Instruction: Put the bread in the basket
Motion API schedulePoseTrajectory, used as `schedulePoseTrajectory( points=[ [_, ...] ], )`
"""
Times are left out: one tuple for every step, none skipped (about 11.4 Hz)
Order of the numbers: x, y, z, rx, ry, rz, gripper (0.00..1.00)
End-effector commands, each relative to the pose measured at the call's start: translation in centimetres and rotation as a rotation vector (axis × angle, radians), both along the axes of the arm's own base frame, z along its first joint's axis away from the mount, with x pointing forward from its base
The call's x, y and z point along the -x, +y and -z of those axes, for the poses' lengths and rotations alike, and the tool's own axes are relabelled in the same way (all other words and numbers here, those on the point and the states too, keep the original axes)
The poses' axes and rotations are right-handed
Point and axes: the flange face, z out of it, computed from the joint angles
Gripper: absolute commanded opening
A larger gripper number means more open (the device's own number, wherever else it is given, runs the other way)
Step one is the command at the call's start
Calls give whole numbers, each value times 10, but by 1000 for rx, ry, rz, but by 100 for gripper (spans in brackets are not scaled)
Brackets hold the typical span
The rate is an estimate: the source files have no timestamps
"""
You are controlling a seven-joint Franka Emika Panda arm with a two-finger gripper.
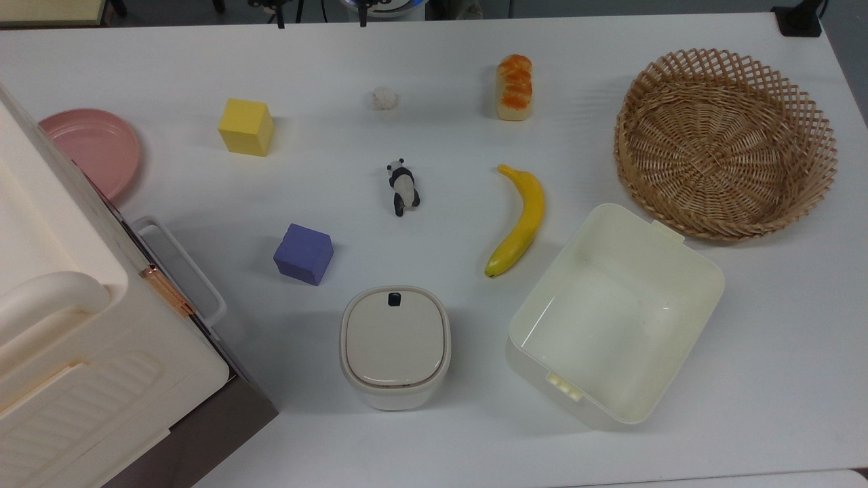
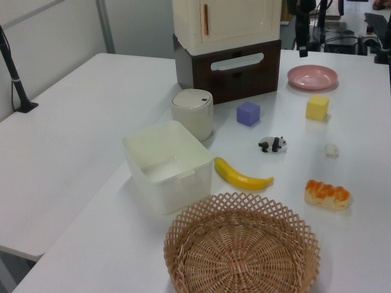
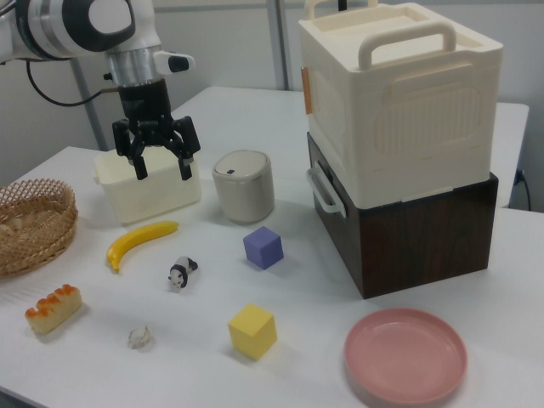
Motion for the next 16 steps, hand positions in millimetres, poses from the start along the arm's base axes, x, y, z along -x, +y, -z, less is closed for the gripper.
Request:
schedulePoseTrajectory(
  points=[
    [6,5,6,-22,10,-22,100],
    [4,7,14,-22,5,-25,100],
    [4,11,23,-26,14,-30,100],
    [3,14,32,-38,19,-32,100],
    [3,16,40,-40,33,-33,100],
    [5,19,50,-40,51,-39,100],
    [5,25,61,-40,47,-51,100],
    [3,25,74,-40,32,-55,100],
    [1,24,88,-36,29,-58,100],
    [0,24,99,-32,25,-64,100],
    [-2,25,109,-33,25,-68,100],
    [-4,25,116,-33,33,-73,100],
    [-6,27,125,-32,49,-81,100],
    [-7,31,128,-31,53,-94,100],
    [-8,36,133,-31,62,-104,100],
    [-9,35,135,-31,66,-103,100]
  ],
)
